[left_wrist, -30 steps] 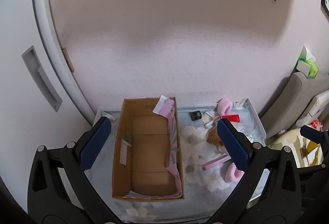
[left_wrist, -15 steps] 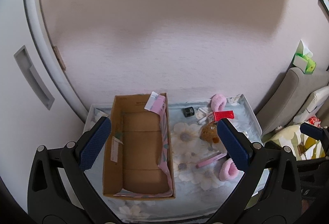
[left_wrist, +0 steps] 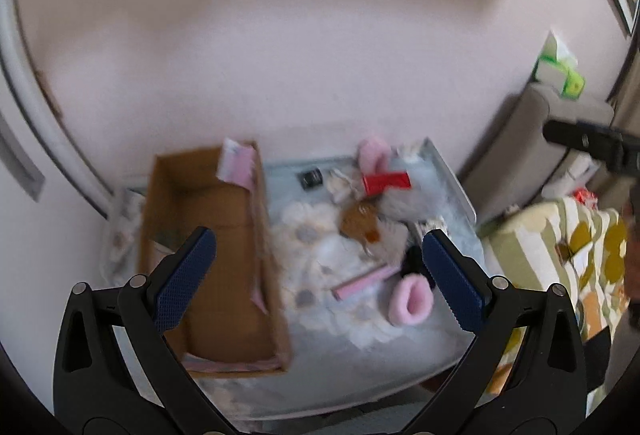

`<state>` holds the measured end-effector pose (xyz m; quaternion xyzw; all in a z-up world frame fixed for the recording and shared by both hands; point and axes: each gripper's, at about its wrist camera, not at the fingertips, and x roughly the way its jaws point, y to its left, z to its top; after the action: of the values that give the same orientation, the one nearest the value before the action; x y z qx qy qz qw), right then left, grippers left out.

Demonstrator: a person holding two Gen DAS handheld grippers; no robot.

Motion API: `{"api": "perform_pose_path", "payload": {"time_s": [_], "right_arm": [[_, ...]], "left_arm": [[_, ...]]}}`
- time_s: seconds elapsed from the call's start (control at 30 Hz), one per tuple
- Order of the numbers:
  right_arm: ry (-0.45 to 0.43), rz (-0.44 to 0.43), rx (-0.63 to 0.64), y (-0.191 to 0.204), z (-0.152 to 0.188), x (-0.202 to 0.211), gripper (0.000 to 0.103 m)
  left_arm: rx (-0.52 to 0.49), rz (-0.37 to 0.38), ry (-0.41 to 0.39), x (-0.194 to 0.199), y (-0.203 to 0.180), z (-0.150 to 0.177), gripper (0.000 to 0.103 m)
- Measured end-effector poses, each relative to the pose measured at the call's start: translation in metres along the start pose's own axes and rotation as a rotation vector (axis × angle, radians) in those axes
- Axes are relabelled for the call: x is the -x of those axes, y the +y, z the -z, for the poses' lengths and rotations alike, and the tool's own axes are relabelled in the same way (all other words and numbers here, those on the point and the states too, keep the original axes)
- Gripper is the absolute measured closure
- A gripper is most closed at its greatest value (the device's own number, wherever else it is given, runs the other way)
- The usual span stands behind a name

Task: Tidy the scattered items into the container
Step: 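Grasp the clear plastic box with the right gripper while the left grasps the pink scrunchie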

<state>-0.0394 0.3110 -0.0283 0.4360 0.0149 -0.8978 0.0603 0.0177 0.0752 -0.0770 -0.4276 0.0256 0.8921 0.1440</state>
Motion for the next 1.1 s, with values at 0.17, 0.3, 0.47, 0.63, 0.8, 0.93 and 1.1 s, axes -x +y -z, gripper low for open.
{"api": "perform_pose_path", "payload": {"time_s": [0.17, 0.3, 0.47, 0.63, 0.8, 0.93, 1.1], "right_arm": [[0.087, -0.072, 0.095, -0.021, 0.005, -0.049, 0.001], [0.162, -0.176, 0.170, -0.029, 0.013, -0.093, 0.001], [0.217, -0.270, 0.323, -0.026, 0.022, -0.149, 0.001], [0.267, -0.350, 0.403, -0.019, 0.039, -0.199, 0.001], [0.291, -0.386, 0.459, -0.020, 0.048, -0.227, 0.001], [0.284, -0.436, 0.464, -0.025, 0.046, -0.233, 0.001], [0.292, -0.469, 0.492, -0.031, 0.042, -0.245, 0.001]], "left_arm": [[-0.052, 0.008, 0.061, -0.040, -0.035, 0.029, 0.001], [-0.114, -0.053, 0.046, -0.069, -0.066, 0.057, 0.001], [-0.192, -0.043, 0.081, -0.103, -0.097, 0.097, 0.001], [-0.202, -0.038, 0.125, -0.129, -0.111, 0.129, 0.001], [-0.158, -0.057, 0.148, -0.149, -0.116, 0.142, 0.001], [-0.133, -0.065, 0.134, -0.159, -0.121, 0.140, 0.001], [-0.131, -0.043, 0.130, -0.173, -0.128, 0.133, 0.001]]}}
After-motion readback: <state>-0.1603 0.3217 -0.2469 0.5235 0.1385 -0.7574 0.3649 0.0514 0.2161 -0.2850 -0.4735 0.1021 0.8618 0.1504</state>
